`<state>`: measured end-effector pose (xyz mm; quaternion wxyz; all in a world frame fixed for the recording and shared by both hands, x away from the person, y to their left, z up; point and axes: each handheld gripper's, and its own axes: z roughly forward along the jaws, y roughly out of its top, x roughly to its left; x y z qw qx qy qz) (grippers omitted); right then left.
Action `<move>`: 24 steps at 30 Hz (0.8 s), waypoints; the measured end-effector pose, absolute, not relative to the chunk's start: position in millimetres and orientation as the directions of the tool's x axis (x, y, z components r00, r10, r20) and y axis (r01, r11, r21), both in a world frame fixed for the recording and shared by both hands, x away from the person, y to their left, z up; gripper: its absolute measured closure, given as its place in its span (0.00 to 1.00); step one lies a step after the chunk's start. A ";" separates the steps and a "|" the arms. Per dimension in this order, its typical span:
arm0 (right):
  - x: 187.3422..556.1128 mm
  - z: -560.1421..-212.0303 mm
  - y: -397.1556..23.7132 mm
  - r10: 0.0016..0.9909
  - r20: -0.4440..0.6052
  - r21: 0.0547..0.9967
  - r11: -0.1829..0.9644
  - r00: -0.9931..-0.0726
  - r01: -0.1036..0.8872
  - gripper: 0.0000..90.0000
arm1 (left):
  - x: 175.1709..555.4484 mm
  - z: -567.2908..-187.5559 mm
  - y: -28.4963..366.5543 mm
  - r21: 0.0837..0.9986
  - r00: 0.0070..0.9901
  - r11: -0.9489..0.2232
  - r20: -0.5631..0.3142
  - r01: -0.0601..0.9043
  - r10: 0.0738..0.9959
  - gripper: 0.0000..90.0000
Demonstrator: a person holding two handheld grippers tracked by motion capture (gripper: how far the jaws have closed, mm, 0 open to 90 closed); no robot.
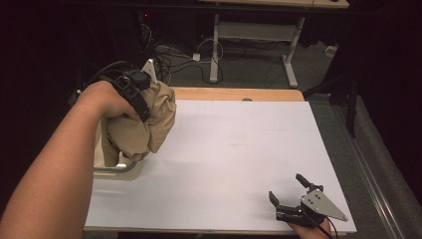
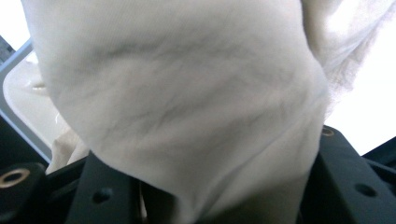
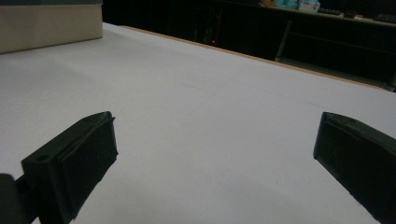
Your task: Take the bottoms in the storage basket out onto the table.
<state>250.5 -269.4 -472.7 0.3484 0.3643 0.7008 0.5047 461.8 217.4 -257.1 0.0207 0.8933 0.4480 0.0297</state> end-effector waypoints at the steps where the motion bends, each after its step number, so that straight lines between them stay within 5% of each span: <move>1: 250.5 -472.6 -269.3 0.862 -0.120 0.961 0.224 -0.492 0.159 0.00 | 461.6 -255.5 215.7 0.064 0.599 -0.600 0.035 0.797 0.800 0.54; 24: 250.0 -472.1 -270.2 0.863 -0.122 0.962 0.225 -0.490 0.156 0.00 | 460.4 -241.4 155.7 0.088 0.665 -0.668 0.060 0.739 0.744 0.54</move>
